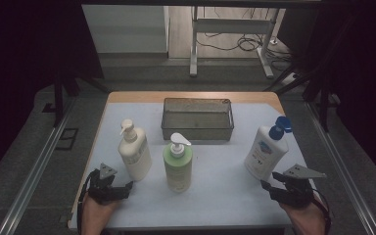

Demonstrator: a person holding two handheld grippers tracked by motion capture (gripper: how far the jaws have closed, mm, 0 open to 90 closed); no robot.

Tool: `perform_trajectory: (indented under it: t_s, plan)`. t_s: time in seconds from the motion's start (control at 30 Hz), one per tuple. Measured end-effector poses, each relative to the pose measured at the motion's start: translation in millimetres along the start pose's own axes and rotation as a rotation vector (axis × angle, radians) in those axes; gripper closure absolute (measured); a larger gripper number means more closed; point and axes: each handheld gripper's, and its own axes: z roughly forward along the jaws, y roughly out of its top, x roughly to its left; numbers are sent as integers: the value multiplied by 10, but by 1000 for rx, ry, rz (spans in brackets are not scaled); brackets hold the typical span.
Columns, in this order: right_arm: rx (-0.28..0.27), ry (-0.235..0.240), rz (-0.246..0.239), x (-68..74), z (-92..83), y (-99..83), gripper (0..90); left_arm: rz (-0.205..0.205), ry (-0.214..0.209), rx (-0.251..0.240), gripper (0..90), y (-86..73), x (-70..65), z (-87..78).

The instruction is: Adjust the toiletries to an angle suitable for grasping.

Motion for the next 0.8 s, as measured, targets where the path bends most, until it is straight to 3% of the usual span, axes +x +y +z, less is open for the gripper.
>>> perform_trajectory:
  t_s: [0.17, 0.37, 0.8]
  plan:
    - [-30, -29, 7, -79, -106, 68, 388, 0, 0, 0, 109, 0, 0, 0]
    - [-47, -32, 23, -173, -148, 176, 342, -1, 0, -1, 109, 0, -1, 0]
    - [-57, -49, 41, -294, -14, 428, 257, -1, 0, 0, 109, 0, 2, 1]
